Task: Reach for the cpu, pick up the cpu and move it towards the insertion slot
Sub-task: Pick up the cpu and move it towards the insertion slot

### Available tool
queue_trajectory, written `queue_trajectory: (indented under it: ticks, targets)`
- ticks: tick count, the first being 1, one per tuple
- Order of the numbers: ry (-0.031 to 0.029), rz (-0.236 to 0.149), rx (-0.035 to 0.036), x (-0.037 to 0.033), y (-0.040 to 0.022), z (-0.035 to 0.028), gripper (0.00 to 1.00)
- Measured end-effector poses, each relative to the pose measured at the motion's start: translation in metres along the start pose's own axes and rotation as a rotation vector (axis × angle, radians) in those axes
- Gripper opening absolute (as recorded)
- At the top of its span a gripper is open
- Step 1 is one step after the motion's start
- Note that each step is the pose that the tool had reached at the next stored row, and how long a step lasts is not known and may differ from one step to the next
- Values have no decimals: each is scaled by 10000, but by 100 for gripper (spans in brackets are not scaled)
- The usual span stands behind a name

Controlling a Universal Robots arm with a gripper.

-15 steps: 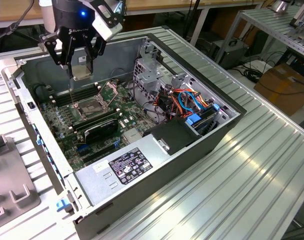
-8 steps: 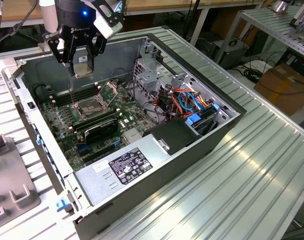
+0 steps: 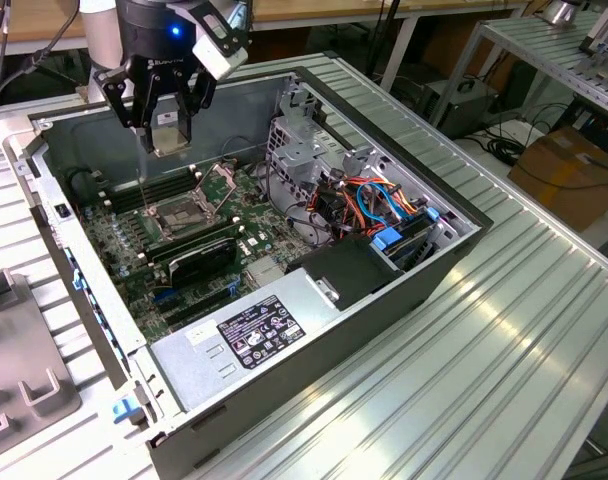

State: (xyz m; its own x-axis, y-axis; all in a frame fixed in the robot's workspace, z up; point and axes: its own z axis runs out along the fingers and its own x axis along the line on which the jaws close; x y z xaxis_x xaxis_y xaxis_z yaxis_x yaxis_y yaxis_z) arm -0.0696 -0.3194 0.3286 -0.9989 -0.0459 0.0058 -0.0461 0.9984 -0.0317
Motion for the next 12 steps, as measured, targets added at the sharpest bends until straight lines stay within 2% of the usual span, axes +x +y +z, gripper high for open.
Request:
queue_trajectory:
  ticks: [3,5,6,12]
  targets:
    - [0,-6,0,-13,9,29,55]
    - [6,10,0,-82,68,75,55]
    - [16,179,-1,-111,83,96,55]
    - [19,254,-2,-112,83,99,55]
